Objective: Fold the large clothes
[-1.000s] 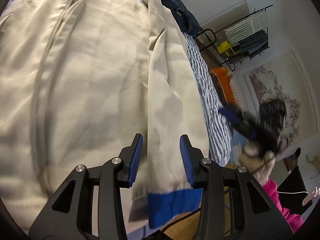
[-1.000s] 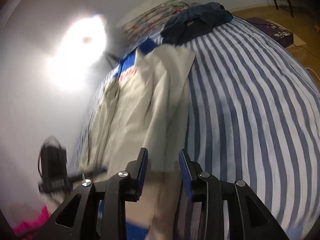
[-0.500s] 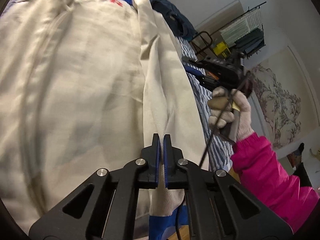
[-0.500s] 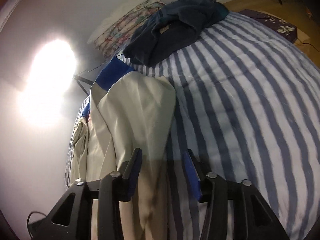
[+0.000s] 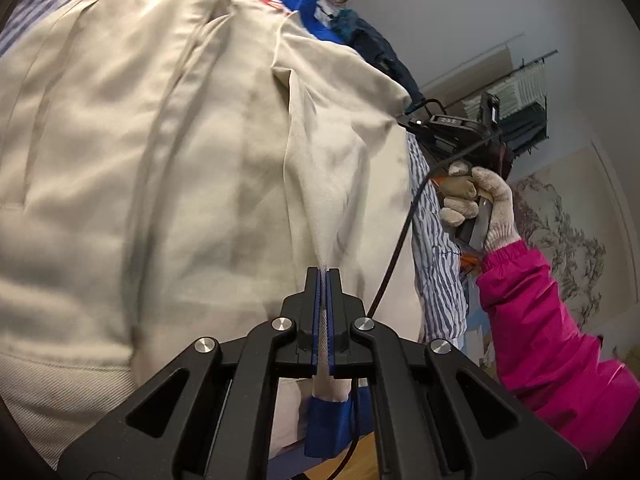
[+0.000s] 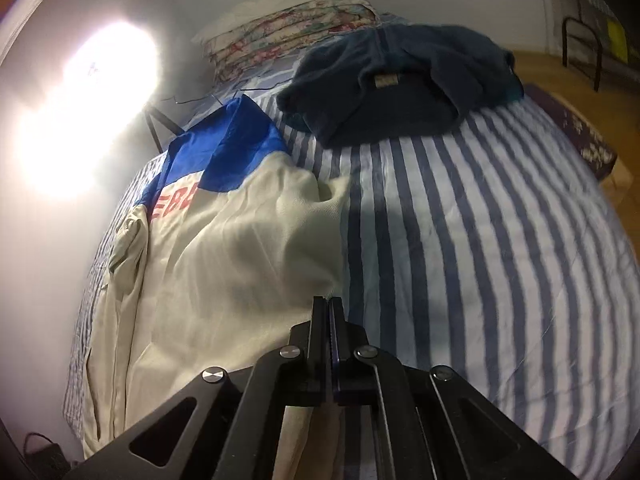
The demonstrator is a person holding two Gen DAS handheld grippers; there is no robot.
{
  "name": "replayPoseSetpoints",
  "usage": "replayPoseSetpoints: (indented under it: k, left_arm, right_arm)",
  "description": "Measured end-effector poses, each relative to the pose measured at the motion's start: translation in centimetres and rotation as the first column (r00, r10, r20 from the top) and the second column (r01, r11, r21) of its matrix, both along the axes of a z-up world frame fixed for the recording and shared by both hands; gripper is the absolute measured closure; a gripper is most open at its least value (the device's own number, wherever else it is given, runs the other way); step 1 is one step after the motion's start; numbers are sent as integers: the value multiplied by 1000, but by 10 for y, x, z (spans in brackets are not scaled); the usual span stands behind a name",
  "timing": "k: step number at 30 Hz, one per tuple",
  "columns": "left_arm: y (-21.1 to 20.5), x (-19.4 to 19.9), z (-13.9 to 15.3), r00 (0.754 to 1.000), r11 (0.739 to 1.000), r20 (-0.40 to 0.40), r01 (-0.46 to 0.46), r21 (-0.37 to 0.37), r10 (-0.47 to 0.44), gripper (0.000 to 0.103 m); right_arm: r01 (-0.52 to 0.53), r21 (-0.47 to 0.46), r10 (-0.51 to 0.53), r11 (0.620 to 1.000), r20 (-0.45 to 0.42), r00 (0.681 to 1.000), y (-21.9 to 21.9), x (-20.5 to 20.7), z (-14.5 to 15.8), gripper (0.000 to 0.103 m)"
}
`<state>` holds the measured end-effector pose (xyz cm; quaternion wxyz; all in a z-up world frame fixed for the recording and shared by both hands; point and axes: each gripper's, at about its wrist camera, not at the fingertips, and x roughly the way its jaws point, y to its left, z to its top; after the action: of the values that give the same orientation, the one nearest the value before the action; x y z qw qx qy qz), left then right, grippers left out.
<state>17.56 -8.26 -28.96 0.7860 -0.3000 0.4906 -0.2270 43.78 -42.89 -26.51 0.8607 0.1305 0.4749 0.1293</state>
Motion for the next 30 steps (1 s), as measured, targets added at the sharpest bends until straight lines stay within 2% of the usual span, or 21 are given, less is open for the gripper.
replayPoseSetpoints:
  k: [2, 3, 4, 5, 6, 7, 8, 10, 13, 15, 16, 17, 18, 19, 20, 21, 23, 25, 27, 28, 30]
  left_arm:
    - [0, -3, -3, 1000, 1000, -18, 2, -6, -2, 103]
    - [4, -3, -7, 999, 1000, -34, 9, -19, -10, 103]
    - [5, -4, -10, 999, 1000, -45, 14, -22, -15, 95]
    - [6, -7, -12, 998, 999, -60, 21, -25, -22, 82]
    - [5, -7, -11, 998, 999, -61, 24, -26, -26, 78]
    - [5, -11, -10, 998, 999, -55, 35, -28, -37, 77]
    - [4, -12, -10, 997, 999, -53, 47, -24, -48, 77]
    - [-1, -7, -11, 995, 996, -54, 81, -36, -82, 77]
    - [-14, -6, -13, 991, 993, -63, 118, -19, -119, 97]
    - [-20, -7, -15, 989, 991, -64, 132, -23, -133, 98]
    - [-22, -8, -15, 989, 991, -65, 136, -21, -137, 98]
    - [-23, -8, -16, 988, 990, -66, 137, -17, -138, 99]
    - [-24, -8, -16, 988, 990, -70, 139, -17, -140, 99]
    - [-26, -8, -17, 987, 990, -74, 141, -17, -142, 99]
    - [-27, -8, -18, 986, 989, -77, 144, -15, -145, 99]
    - [-28, -8, -20, 986, 989, -79, 147, -12, -148, 99]
    - [-27, -8, -19, 986, 989, -77, 145, -14, -145, 99]
    - [-25, -9, -17, 987, 990, -72, 141, -21, -142, 99]
    - [-22, -10, -14, 988, 990, -63, 141, -14, -141, 99]
    - [-21, -10, -13, 988, 990, -62, 141, -12, -141, 99]
    - [-16, -13, -10, 989, 991, -58, 134, -8, -135, 98]
  right_arm:
    - [31, -25, -31, 999, -34, 999, -7, 0, -6, 103]
    - [41, 1, -41, 999, -50, 998, -12, -1, -10, 103]
    - [50, 44, -48, 998, -64, 997, -19, -3, -14, 97]
    - [55, 84, -50, 995, -65, 997, -26, -7, -15, 93]
    - [57, 130, -50, 990, -55, 997, -31, -10, -16, 87]
    - [60, 159, -53, 985, -48, 997, -34, -12, -16, 76]
    - [62, 199, -56, 978, -39, 998, -39, -12, -14, 73]
    - [62, 254, -58, 965, -24, 998, -43, -8, -10, 73]
    - [68, 301, -59, 951, -40, 997, -42, 8, -12, 66]
    - [82, 350, -66, 933, -56, 996, -39, 24, -17, 66]
    - [89, 361, -76, 928, -49, 996, -36, 30, -16, 71]
    - [89, 350, -81, 932, -38, 996, -29, 36, -14, 89]
    - [80, 290, -81, 954, -10, 997, -23, 41, -7, 99]
    - [88, 171, -96, 981, 37, 995, -17, 46, 2, 103]
    - [118, 79, -121, 990, 42, 992, -15, 51, 3, 103]
    - [152, 47, -153, 987, 12, 988, -18, 58, -1, 103]
    - [174, 128, -172, 976, -28, 985, -31, 63, -6, 103]
    - [152, 209, -157, 966, 5, 988, -40, 52, 3, 100]
    - [128, 223, -135, 966, 17, 991, -42, 39, 8, 90]
    - [111, 225, -119, 968, 23, 993, -42, 26, 14, 80]
    - [72, 242, -83, 968, 35, 996, -44, 2, 23, 80]
